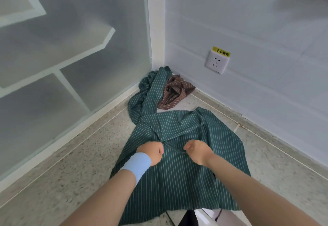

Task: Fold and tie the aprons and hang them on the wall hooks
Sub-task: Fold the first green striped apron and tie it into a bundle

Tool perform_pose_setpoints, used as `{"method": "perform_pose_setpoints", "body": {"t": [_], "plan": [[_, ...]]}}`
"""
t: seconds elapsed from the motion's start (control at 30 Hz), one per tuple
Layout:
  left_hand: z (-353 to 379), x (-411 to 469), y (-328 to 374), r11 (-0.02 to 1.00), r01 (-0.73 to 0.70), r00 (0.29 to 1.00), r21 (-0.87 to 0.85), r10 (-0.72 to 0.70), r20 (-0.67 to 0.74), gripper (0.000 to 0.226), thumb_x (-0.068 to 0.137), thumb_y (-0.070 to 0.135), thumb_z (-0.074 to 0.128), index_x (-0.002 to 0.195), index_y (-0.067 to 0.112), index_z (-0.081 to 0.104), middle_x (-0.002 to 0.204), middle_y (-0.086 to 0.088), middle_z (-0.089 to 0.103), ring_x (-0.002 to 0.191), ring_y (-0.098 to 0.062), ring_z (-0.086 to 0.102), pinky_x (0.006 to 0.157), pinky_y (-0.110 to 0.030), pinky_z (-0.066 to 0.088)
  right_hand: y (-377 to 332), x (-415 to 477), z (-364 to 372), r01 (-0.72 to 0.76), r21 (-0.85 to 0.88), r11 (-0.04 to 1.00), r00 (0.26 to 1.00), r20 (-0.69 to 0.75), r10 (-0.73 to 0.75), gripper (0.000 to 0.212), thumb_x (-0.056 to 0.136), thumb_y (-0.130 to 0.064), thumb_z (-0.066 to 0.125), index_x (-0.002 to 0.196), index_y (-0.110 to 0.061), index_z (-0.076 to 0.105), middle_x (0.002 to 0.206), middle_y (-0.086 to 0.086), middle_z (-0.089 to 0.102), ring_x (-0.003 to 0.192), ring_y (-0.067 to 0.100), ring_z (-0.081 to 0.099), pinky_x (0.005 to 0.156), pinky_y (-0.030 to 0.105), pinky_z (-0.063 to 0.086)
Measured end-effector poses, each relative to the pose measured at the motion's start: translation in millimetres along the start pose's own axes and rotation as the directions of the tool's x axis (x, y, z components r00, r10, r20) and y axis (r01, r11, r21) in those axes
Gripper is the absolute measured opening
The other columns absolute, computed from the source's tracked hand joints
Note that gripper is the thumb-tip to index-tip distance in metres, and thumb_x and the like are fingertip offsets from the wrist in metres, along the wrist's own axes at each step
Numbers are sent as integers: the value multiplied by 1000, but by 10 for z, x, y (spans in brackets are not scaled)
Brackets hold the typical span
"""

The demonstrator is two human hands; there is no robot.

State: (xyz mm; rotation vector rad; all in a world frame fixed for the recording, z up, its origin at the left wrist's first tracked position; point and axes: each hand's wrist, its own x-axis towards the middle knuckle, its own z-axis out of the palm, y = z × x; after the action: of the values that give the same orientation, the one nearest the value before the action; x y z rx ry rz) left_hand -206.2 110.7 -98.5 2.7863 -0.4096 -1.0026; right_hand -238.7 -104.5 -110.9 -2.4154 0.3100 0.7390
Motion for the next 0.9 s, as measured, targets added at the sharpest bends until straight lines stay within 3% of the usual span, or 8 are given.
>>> {"method": "perform_pose_setpoints", "body": {"t": [0.07, 0.17, 0.37, 0.47, 0.6, 0.7, 0.8, 0.9], "plan": [[-49, 164, 192, 989, 132, 984, -62, -138, -115, 18, 95, 27, 44, 81, 22, 54, 79, 2, 59, 74, -21, 58, 64, -30, 44, 39, 179, -177, -62, 88, 994, 987, -143, 74, 31, 99, -19, 48, 126, -15, 62, 116, 9, 68, 98, 22, 63, 88, 34, 51], [-152, 465, 328, 866, 423, 903, -268, -428, 42, 43, 98, 50, 39, 91, 15, 63, 81, 0, 61, 77, -22, 60, 68, -31, 46, 185, 501, -396, -142, 257, 956, 966, -176, 191, 48, 100, -25, 49, 145, -11, 43, 100, 10, 69, 68, 18, 63, 56, 29, 48], [-239, 1064, 128, 436, 521, 808, -734, -530, 259, 60, 89, 36, 67, 136, 2, 50, 134, -14, 58, 113, -32, 60, 88, -33, 49, 284, 1091, -684, -365, 187, 912, 898, -190, 398, 70, 98, -53, 46, 151, -10, 32, 155, 21, 25, 123, 40, 51, 91, 42, 48], [-269, 1217, 51, 196, 433, 823, -880, -484, 298, 51, 92, 21, 66, 135, -2, 52, 122, -14, 63, 111, -32, 59, 94, -32, 47, 335, 1264, -767, -362, 107, 926, 911, -170, 376, 53, 89, -57, 51, 114, -12, 65, 136, 18, 54, 110, 35, 60, 92, 42, 53], [-477, 1366, -63, -50, 157, 864, -986, -477, 162, 39, 97, 22, 51, 131, 4, 57, 129, -14, 61, 111, -31, 61, 92, -40, 52, 228, 1311, -914, -96, 540, 836, 920, -273, 282, 29, 92, -45, 58, 92, -17, 67, 79, 11, 75, 75, 32, 72, 75, 48, 60], [-770, 1423, -67, -253, -3, 910, -967, -403, 102, 29, 101, 24, 50, 124, 7, 56, 124, -9, 64, 95, -23, 66, 72, -35, 55, 103, 1373, -1081, 31, 654, 756, 927, -301, 222, 37, 99, -46, 50, 97, -15, 68, 80, 14, 74, 71, 29, 71, 75, 50, 60], [-1096, 1419, -46, -400, -86, 969, -912, -246, 16, 43, 100, 25, 55, 138, 6, 48, 127, -9, 63, 105, -22, 66, 85, -39, 55, -17, 1476, -1220, 41, 670, 741, 917, -319, 238, 35, 102, -43, 45, 109, -15, 65, 93, 8, 73, 84, 25, 70, 83, 46, 58], [-1275, 1446, -91, -398, -219, 942, -891, -323, -88, 75, 95, 10, 61, 155, 16, 16, 140, -12, 55, 117, -24, 62, 102, -44, 49, -88, 1541, -1334, 49, 797, 603, 923, -267, 278, 25, 102, -23, 51, 119, -10, 63, 95, 7, 72, 79, 21, 70, 73, 40, 60]]}}
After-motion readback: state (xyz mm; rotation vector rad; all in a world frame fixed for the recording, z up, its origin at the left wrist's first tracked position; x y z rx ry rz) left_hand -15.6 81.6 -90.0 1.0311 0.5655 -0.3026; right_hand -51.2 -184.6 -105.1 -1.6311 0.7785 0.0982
